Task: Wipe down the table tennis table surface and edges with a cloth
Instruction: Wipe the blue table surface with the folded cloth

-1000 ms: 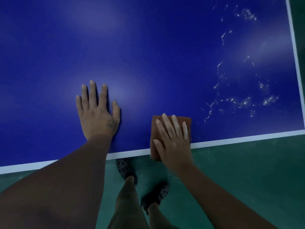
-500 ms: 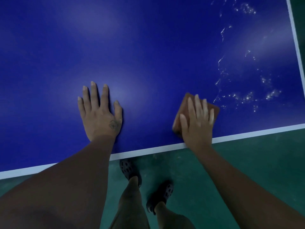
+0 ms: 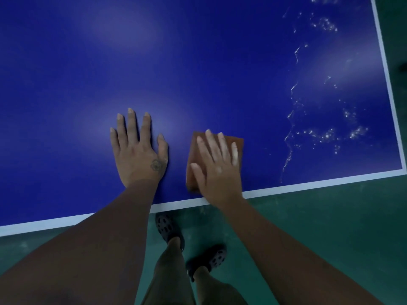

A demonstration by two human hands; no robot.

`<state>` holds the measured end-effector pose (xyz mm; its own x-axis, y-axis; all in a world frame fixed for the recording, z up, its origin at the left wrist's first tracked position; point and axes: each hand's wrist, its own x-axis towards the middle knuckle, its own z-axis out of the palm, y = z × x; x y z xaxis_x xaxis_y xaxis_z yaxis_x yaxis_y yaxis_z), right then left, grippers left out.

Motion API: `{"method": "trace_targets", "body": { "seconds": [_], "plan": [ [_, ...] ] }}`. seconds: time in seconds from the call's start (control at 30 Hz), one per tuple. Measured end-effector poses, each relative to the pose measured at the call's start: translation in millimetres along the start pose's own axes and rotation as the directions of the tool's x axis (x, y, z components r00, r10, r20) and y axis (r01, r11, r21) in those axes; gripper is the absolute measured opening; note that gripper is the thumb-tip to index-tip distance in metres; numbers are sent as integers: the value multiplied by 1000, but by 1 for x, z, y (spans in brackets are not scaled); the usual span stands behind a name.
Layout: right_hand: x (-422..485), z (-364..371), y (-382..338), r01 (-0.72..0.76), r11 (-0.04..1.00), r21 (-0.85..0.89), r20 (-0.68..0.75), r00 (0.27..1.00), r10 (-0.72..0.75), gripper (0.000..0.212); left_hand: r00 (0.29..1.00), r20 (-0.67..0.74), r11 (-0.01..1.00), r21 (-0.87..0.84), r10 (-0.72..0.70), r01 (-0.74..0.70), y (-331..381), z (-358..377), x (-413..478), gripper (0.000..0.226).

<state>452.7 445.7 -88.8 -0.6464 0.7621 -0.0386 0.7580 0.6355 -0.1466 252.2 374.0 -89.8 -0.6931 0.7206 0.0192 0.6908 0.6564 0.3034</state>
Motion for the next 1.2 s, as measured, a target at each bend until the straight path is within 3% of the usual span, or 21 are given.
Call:
{"method": "trace_targets", "body": {
  "seconds": [0.07,0.17,0.33,0.5,0.67,0.73,0.8,0.87,0.93,1.03,1.2],
  "plan": [
    [-13,1,14,120,992,30,0,993,-120,64,1000,-4,1000,4,1,-1,-1,0,0,67],
    [-27,-5,62,121,993,12,34,992,-122,65,1000,-17,1000,10,3,-3,0,1,-2,66],
    [-48,-26,157,-138,988,-67,43,989,141,64,998,-63,1000,11,18,-18,-1,6,-2,64],
    [-39,-27,140,-313,948,-58,20,949,315,65,999,-50,999,39,17,-15,0,7,-3,64],
    [-33,-15,91,-57,998,-13,49,997,58,67,991,-130,1000,2,5,-5,15,2,-15,52],
    [-40,-14,99,52,999,11,48,997,-53,66,991,-129,998,-49,-42,36,40,5,-28,52],
    [-46,-15,124,118,993,24,31,992,-118,65,993,-115,997,-78,5,-14,75,11,-40,52],
    [-52,-19,161,106,994,11,28,994,-106,65,995,-83,993,-108,47,-56,116,19,-45,53],
    [-58,-25,205,36,999,-9,25,999,-36,66,1000,-23,991,-135,8,-11,156,30,-46,59],
    [-69,-36,274,-58,997,-41,3,998,58,64,998,54,999,-30,-39,40,196,51,-48,69],
    [-78,-42,321,-111,992,-58,-15,994,111,63,998,26,998,27,-56,56,199,57,-47,69]
  ]
}}
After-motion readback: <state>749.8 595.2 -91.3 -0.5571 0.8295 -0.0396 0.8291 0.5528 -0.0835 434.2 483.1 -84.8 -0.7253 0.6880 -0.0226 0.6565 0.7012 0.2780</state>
